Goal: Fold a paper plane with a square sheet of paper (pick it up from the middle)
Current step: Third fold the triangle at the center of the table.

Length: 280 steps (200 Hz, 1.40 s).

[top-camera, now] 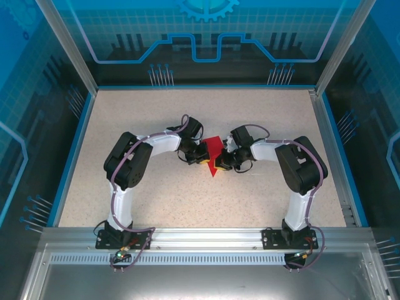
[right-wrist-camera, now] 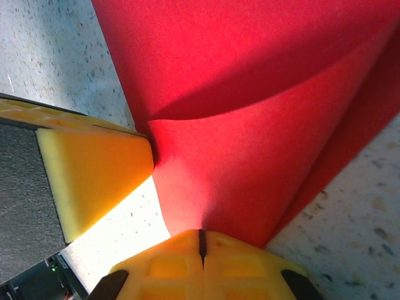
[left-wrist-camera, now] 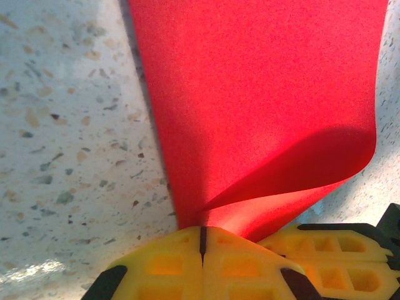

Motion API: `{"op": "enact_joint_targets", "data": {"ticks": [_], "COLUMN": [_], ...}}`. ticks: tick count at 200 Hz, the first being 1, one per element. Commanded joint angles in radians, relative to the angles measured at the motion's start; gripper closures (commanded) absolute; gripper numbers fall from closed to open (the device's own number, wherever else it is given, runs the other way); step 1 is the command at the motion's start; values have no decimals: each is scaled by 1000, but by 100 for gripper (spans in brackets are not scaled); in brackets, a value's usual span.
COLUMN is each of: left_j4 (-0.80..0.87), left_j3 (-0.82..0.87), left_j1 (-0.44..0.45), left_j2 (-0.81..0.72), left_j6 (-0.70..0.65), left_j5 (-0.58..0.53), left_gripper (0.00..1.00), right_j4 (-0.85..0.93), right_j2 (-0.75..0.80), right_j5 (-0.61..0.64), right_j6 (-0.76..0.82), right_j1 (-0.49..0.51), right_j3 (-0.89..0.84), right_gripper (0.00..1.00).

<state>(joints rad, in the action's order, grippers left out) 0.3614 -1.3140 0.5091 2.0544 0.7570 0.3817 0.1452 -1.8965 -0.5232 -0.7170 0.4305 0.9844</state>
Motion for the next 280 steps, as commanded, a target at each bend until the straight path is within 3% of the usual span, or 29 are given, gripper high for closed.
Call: {"op": "enact_joint_targets", "data": {"ticks": [1,103,163,196,280], "left_j4": [86,96,106,109,115], "left_j3": [3,6,7,5,8], "left_j1": [5,6,6,5,6], "left_j2": [48,49,48,48,51], "left_j6": [-21,-30,-32,-34,-36], "left_j5": [-57,-65,-79,-81,-90], "left_gripper": [100,100,100,100,100], "right_j4": [-15,50,30,47,118], "right_j2": [33,-74,-18,-76,-78], "right_j5": [35,145,108,129,273], "right_j6": [-34,-50,-71,-64,-110], "right_j1": [-22,-67,-89,-102,-141], "right_j3": [9,76,114,131,158], "right_gripper": [100,100,100,100,100]}}
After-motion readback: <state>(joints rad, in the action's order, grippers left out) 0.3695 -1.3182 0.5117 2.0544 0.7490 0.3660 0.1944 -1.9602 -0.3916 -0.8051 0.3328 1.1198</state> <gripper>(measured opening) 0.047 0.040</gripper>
